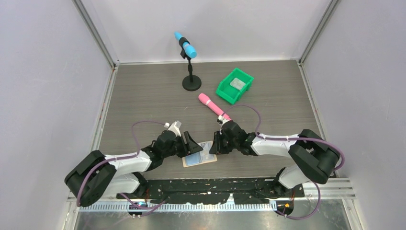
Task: Take the credit cards out of the card holder
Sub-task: Remove the credit card from the card holder.
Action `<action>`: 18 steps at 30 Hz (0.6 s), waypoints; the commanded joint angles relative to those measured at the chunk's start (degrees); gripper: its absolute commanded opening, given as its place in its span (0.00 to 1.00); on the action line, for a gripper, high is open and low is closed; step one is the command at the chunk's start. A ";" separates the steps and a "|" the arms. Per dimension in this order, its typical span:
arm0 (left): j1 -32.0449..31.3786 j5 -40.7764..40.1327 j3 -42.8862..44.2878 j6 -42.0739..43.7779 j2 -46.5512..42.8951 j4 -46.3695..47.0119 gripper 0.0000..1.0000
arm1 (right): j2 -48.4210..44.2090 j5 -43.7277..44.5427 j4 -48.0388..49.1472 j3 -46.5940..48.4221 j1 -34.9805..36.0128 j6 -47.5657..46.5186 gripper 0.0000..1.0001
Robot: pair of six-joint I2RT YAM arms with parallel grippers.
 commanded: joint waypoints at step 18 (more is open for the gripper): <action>-1.24 1.29 1.19 -0.81 4.44 5.43 0.53 | 0.60 -0.05 4.15 -2.14 0.22 1.77 0.21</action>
